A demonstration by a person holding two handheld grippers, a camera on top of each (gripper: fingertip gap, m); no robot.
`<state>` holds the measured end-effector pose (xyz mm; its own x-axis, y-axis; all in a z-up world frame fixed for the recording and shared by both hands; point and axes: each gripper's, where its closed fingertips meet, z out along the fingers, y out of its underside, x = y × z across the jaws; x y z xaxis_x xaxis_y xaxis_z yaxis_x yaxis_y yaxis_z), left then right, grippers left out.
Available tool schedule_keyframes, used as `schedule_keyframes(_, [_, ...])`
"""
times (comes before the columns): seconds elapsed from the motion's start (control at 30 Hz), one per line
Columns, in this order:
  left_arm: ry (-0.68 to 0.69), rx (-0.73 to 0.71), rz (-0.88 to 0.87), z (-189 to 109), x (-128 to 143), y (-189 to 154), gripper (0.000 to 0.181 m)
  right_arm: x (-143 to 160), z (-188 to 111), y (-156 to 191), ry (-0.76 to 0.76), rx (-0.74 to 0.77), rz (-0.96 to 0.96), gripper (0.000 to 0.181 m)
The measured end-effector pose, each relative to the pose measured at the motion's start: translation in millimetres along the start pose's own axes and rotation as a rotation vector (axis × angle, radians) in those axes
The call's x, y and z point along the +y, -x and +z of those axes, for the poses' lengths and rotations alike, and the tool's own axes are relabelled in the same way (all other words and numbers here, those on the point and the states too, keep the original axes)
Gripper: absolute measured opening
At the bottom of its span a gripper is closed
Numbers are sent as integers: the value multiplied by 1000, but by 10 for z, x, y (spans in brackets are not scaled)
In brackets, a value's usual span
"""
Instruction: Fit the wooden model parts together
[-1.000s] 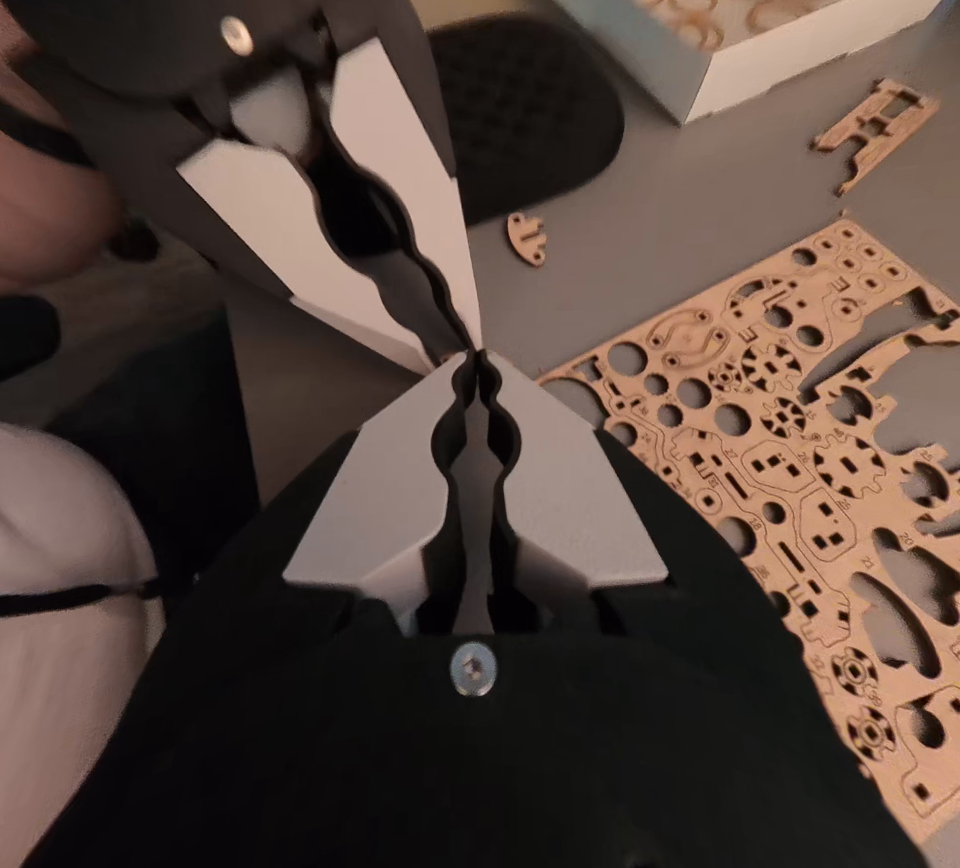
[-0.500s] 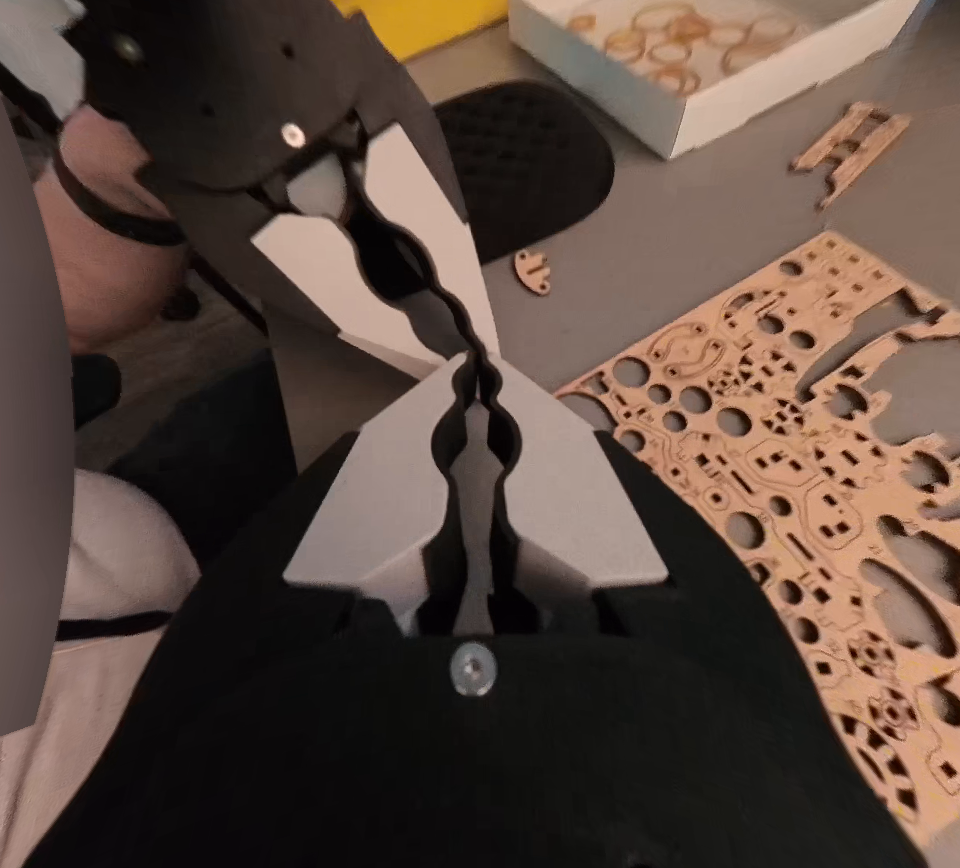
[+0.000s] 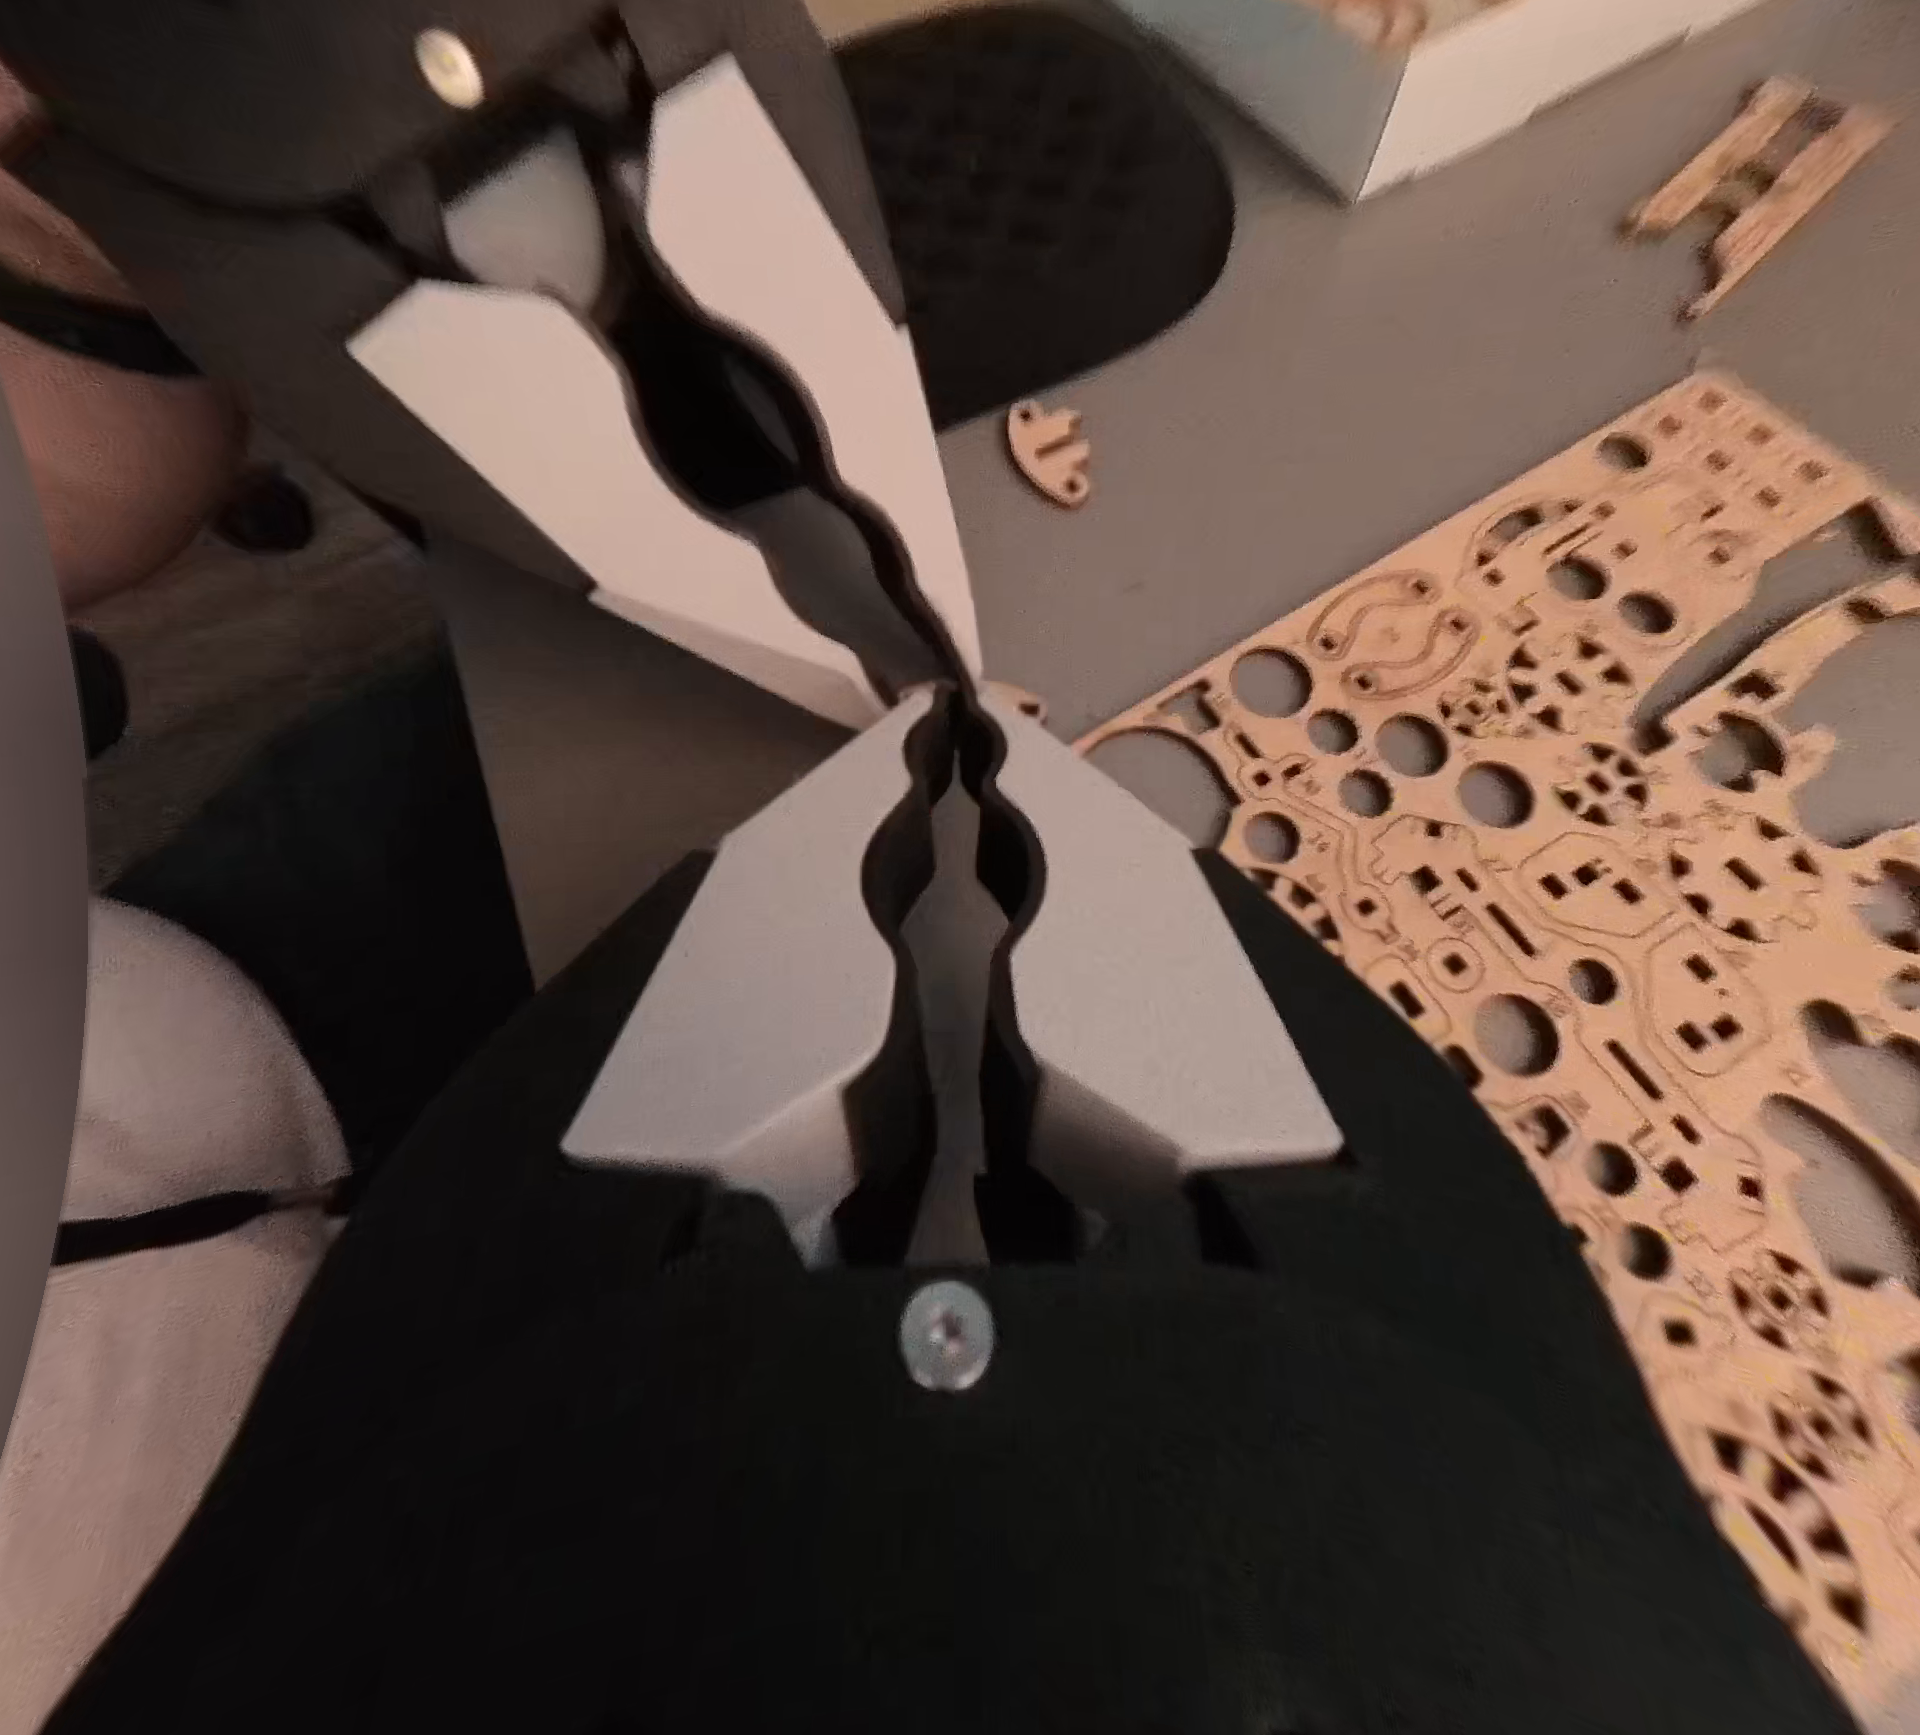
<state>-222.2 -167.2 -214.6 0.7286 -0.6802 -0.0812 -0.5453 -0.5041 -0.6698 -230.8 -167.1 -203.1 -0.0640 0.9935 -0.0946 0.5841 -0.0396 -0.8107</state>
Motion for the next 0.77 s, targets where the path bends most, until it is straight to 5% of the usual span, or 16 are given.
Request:
schedule_keyframes(0.33, [-2, 1, -3, 5, -5, 1, 13, -228, -162, 0, -133, 39, -17, 0])
schedule_keyframes(0.4, [2, -4, -3, 3, 0, 8, 13, -4, -22, -24, -28, 25, 0, 0])
schedule_keyframes(0.53, [1, -8, -2, 4, -1, 10, 13, -271, -198, 33, -149, 30, -26, 0])
schedule_keyframes(0.6, [4, -9, 2, 5, 0, 10, 13, -23, -13, 3, -27, 16, -18, 0])
schedule_keyframes(0.77, [1, -6, -3, 5, -3, 11, 13, -289, -154, 22, -149, 34, -32, 0])
